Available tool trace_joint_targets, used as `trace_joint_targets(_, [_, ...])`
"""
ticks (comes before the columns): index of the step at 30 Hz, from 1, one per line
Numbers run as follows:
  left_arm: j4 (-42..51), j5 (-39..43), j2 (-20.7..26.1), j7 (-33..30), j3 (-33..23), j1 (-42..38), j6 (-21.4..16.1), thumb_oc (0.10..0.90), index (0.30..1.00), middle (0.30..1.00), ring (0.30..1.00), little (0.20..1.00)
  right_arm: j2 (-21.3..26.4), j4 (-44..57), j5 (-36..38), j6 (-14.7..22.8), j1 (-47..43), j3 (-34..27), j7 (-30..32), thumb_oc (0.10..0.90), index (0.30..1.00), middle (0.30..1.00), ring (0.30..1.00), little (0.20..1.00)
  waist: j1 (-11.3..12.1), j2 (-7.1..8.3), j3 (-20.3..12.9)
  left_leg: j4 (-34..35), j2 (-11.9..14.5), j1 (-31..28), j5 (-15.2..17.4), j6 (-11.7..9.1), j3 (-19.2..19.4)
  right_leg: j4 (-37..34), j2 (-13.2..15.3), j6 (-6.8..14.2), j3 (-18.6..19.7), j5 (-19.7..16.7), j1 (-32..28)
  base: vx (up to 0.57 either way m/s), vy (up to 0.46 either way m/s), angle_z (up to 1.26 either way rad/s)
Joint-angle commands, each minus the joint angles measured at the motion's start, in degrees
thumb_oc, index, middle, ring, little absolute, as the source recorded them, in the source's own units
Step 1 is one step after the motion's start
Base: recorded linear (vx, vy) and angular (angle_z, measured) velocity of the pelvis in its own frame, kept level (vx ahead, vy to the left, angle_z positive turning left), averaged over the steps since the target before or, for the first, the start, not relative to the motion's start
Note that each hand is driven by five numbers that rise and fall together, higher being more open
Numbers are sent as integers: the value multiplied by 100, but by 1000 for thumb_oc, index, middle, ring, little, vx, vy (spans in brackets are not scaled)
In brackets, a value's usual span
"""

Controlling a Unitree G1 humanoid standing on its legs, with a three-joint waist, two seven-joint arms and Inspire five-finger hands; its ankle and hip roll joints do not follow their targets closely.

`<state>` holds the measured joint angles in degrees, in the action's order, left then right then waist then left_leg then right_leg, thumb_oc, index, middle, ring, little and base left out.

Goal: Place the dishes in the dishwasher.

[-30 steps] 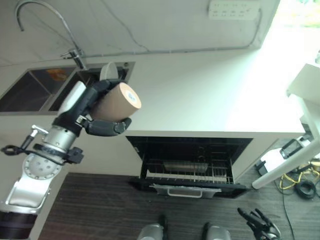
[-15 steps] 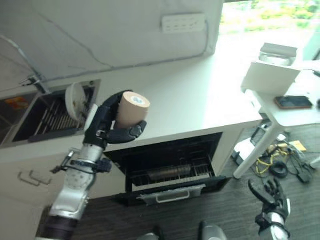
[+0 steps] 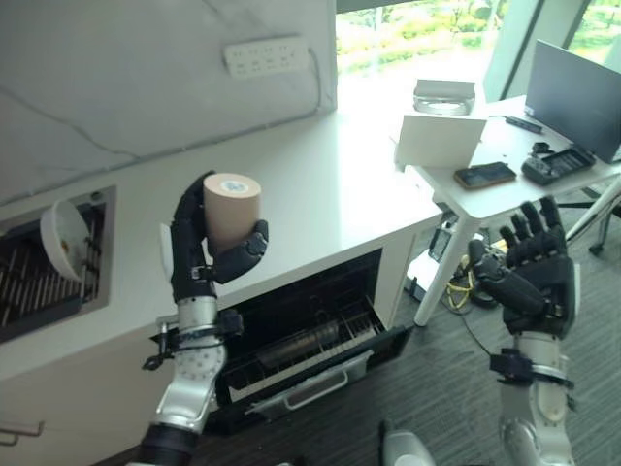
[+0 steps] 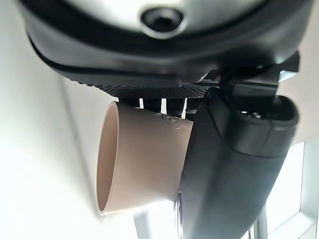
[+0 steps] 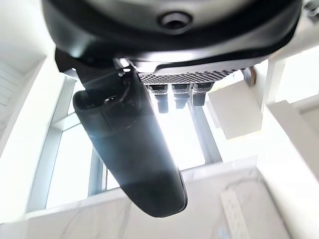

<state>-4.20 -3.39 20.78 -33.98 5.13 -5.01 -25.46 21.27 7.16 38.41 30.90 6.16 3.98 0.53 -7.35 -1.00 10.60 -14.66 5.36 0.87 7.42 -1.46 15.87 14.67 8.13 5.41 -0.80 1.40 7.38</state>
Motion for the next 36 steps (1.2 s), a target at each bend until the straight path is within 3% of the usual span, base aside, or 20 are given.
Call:
trace_joint_targets(1, [406, -1205, 351, -1105, 64, -749, -620, 400, 300, 300, 300, 300, 225, 542, 526, 270, -759, 94, -1154, 800, 900, 900, 900, 900, 107, 64, -166, -253, -4, -17, 692, -24, -665, 252, 160, 275, -315, 819, -216, -19, -41, 26])
trace_joint_targets(7, [218, -2167, 434, -1733, 489, -946, -492, 400, 300, 300, 300, 300, 296, 729, 1215, -747, -1467, 1046, -1628, 800, 900, 900, 900, 900, 498, 115, -192, -253, 24, 56, 633, -75, -791, 252, 268, 272, -631, 879, -340, -12, -47, 30])
trace_joint_targets(16, [181, -2512, 570, -1677, 672, -923, -526, 400, 300, 300, 300, 300, -154, 545, 1155, -1430, -2661, 1935, -918, 800, 900, 900, 900, 900, 1190, 158, -253, -253, -6, 172, 527, -116, -1122, 252, 418, 221, -1124, 959, -572, 13, -65, 43])
trace_joint_targets(24, [288, -2608, 696, -1562, 651, -766, -610, 400, 300, 300, 300, 300, -475, 406, 1072, -1741, -3211, 2266, -512, 800, 900, 900, 900, 900, 1626, 153, -284, -253, -55, 299, 441, -140, -1358, 252, 511, 209, -1423, 977, -675, 21, -43, 32])
trace_joint_targets(36, [308, -2720, 720, -1536, 713, -791, -725, 400, 300, 300, 300, 300, -623, 129, 1068, -2020, -3484, 2357, -310, 800, 900, 900, 900, 900, 1911, 149, -354, -253, -44, 531, 307, -196, -1537, 252, 569, 191, -1743, 1009, -761, 27, -20, 18])
